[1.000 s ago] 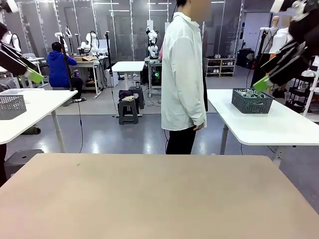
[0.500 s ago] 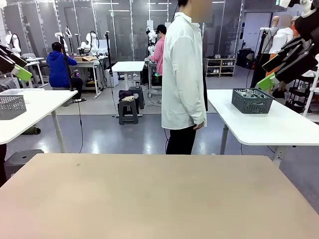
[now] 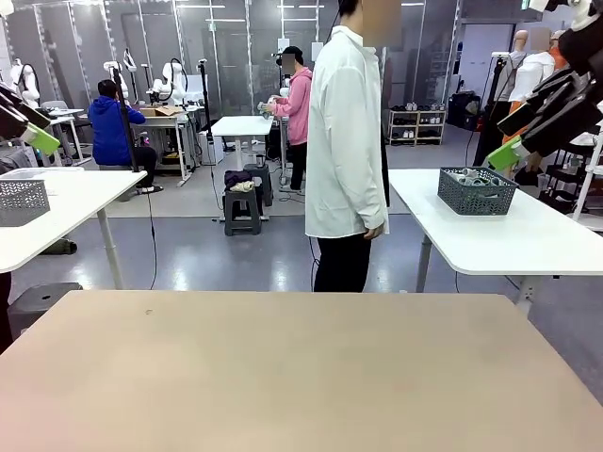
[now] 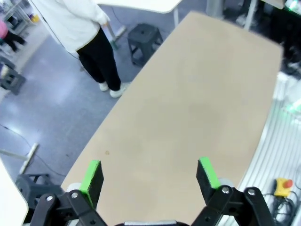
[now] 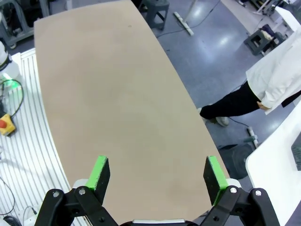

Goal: Fold the towels and place them in the basket.
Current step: When a person lays out a Towel with hook on the table, fold it in half twice.

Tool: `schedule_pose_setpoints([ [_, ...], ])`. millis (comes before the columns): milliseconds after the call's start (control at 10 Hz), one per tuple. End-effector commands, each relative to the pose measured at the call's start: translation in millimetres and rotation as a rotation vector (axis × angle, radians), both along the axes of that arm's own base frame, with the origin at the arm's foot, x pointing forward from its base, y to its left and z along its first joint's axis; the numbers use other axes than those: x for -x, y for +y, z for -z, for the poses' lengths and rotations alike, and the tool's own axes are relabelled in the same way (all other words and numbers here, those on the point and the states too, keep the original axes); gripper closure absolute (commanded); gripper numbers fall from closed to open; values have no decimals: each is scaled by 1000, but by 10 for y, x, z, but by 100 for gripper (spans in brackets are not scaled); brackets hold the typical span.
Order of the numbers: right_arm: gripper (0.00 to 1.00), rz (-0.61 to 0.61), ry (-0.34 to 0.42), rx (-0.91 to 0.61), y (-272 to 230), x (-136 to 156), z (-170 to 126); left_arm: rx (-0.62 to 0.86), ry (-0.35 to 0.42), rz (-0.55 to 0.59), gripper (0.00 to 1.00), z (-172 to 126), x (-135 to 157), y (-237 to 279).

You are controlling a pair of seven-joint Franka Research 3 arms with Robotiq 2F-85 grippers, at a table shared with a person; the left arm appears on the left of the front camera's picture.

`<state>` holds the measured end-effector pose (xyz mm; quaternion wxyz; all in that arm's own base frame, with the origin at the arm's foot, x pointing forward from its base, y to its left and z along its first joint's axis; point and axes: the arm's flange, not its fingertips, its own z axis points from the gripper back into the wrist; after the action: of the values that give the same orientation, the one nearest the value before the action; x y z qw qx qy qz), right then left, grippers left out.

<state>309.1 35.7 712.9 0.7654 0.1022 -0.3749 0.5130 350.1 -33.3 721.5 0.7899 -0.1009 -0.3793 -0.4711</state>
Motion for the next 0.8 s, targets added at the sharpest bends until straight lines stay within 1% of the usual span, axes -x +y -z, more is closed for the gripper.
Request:
schedule_pose_setpoints([
  [0, 0, -62, -18, -28, -349, 0, -388, -10, -11, 47, 0, -376, -16, 288],
  [200, 0, -64, -57, -66, -735, 64, -746, 38, -46, 81, 0, -648, 32, 586],
  [300, 0, -58, -70, -66, -858, 93, -835, 56, -73, 94, 0, -772, 66, 717],
  [400, 0, -72, -73, -94, -989, 118, -904, 77, -95, 113, 0, -873, 94, 842],
  [500, 0, -60, -76, -110, -1125, 144, -956, 85, -115, 124, 0, -940, 120, 964],
  [700, 0, -40, -75, -131, -1319, 184, -995, 104, -156, 136, 0, -984, 154, 1140],
])
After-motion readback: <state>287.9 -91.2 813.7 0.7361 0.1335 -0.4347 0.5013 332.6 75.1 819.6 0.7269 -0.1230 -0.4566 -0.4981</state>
